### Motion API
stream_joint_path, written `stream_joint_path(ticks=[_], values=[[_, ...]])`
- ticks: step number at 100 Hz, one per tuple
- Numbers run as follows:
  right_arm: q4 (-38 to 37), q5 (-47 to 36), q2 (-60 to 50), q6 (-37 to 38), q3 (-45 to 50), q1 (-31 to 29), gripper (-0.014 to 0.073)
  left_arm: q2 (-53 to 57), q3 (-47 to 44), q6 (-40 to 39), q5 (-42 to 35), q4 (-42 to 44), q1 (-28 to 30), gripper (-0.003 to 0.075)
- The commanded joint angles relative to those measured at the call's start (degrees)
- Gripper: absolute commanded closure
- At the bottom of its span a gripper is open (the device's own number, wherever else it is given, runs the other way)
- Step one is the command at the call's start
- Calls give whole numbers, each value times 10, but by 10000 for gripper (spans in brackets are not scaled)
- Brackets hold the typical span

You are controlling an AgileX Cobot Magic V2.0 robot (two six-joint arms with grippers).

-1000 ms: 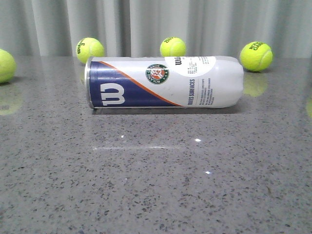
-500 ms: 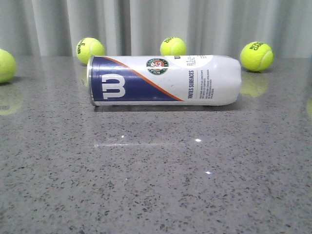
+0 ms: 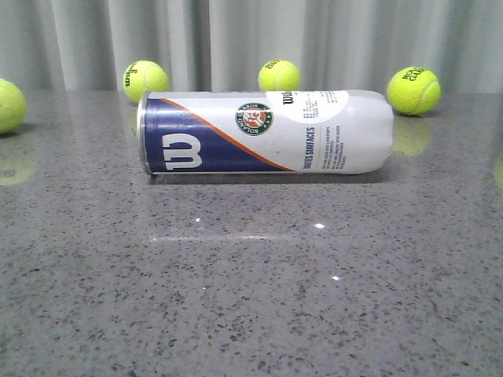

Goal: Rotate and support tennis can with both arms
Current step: 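Open the right gripper and raise it away from the can, then lower the left gripper onto the can's blue end and grasp it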

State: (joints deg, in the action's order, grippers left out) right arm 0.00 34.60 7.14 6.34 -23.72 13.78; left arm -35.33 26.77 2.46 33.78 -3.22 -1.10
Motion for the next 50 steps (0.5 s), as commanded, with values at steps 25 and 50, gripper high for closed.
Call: stream_joint_path(ticks=[25, 50], values=[[-5, -40, 5, -2, -14, -3, 650, -104, 101, 0, -12, -75, 1, 146], [-5, -40, 5, -2, -14, -3, 650, -201, 186, 98, 100, -293, 1, 146]])
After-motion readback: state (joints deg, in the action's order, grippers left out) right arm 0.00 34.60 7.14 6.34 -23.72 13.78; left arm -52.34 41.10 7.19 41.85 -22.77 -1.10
